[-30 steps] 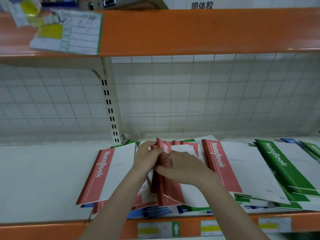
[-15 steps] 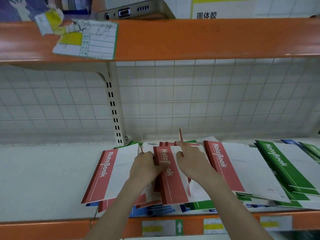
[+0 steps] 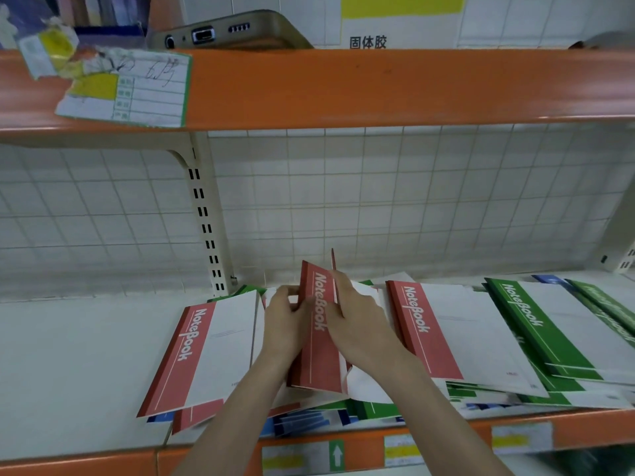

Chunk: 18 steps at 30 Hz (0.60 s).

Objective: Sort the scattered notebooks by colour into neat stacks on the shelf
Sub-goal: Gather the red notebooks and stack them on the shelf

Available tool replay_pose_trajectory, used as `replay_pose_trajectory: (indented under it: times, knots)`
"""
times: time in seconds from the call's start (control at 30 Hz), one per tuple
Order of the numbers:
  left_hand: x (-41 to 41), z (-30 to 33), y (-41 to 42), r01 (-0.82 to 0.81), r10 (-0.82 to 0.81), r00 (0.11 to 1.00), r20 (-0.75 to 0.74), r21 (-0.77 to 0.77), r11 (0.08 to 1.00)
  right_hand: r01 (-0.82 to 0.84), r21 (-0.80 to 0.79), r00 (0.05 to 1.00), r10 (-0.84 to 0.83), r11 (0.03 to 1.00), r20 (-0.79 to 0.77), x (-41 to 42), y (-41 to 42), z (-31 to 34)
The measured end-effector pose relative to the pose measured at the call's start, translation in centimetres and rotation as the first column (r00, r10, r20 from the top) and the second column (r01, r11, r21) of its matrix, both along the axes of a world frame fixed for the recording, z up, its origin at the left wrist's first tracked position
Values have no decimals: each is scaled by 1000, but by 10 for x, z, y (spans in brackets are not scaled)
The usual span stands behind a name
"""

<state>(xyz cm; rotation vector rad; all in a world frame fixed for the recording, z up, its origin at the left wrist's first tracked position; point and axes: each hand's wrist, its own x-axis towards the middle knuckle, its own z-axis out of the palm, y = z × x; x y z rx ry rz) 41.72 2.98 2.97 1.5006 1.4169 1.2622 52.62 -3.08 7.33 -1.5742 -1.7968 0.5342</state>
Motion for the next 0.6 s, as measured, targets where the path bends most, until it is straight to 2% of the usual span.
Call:
replay_pose_trajectory:
  times: [0.1, 0.2, 0.3, 0.4, 0.5, 0.6]
  knots:
    - [5, 5, -2, -11, 11, 999, -36, 7, 1000, -8, -9, 998, 7, 1000, -67, 5, 0, 3]
    - [9, 9, -3, 77, -68, 994, 81, -121, 990, 13, -25, 1000, -13, 1000, 7, 5, 0, -2]
    - [11, 6, -4, 168, -169, 986, 7, -170, 971, 43, -54, 998, -40, 998, 55, 9, 3, -12]
    - [9, 1, -6, 197, -195, 980, 34, -210, 958, 54, -85, 997, -49, 995, 65, 22, 5, -16]
    - [8, 0, -7, 172, -179, 984, -10, -227, 958, 213, -55, 958, -197, 976, 207, 45, 7, -20]
    - [12, 0, -8, 158, -171, 985, -35, -232, 960, 454, -94, 822, -375, 886, 429, 66, 7, -23]
